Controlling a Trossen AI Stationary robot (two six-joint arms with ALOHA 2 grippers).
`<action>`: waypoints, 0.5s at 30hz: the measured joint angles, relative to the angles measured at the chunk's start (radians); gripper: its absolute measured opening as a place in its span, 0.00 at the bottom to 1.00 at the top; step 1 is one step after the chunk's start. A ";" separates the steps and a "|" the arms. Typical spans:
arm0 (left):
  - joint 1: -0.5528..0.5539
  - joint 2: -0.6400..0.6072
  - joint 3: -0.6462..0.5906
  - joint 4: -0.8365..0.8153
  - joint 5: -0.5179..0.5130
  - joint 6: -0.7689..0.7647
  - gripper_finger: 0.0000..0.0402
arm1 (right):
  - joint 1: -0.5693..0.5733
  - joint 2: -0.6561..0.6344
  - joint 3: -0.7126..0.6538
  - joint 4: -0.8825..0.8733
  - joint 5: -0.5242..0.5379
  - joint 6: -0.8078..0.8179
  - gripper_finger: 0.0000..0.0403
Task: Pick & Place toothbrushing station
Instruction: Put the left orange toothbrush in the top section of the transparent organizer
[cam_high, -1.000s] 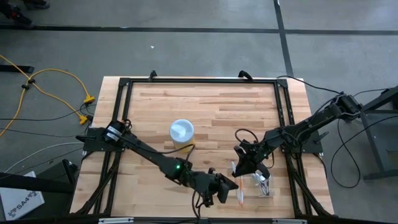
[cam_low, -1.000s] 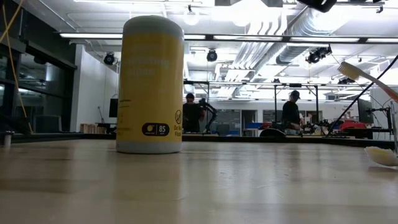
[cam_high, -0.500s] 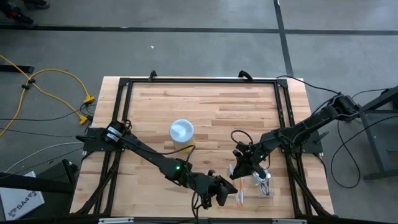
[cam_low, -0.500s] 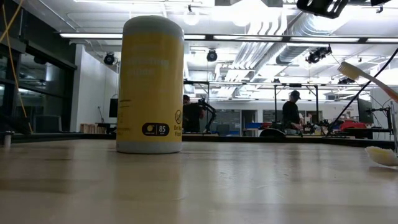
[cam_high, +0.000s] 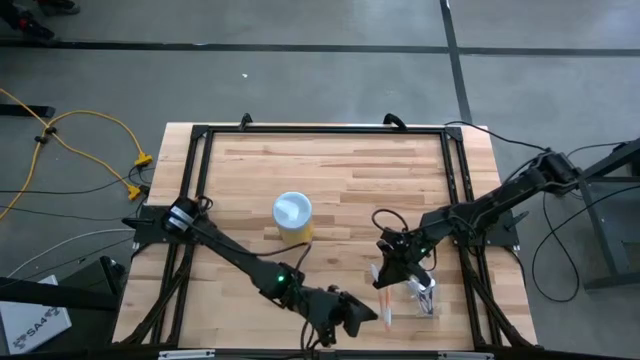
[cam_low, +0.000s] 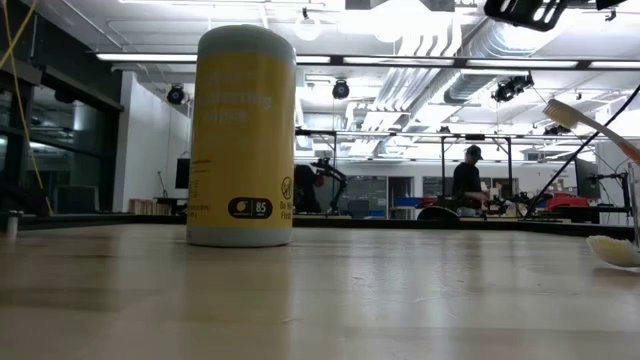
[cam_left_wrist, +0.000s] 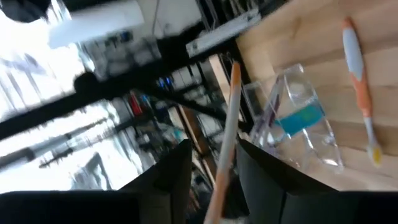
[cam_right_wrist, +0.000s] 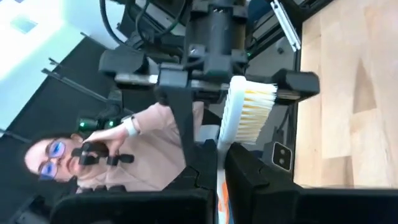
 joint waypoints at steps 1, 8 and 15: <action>-0.006 0.000 0.000 0.000 -0.029 -0.020 0.30 | 0.000 -0.006 0.000 -0.011 -0.002 -0.012 0.01; -0.037 0.000 0.000 -0.005 -0.160 -0.238 0.30 | -0.030 -0.090 0.000 -0.106 0.009 -0.151 0.01; -0.046 -0.001 -0.001 -0.043 -0.265 -0.476 0.30 | -0.055 -0.248 0.000 -0.362 0.139 -0.331 0.01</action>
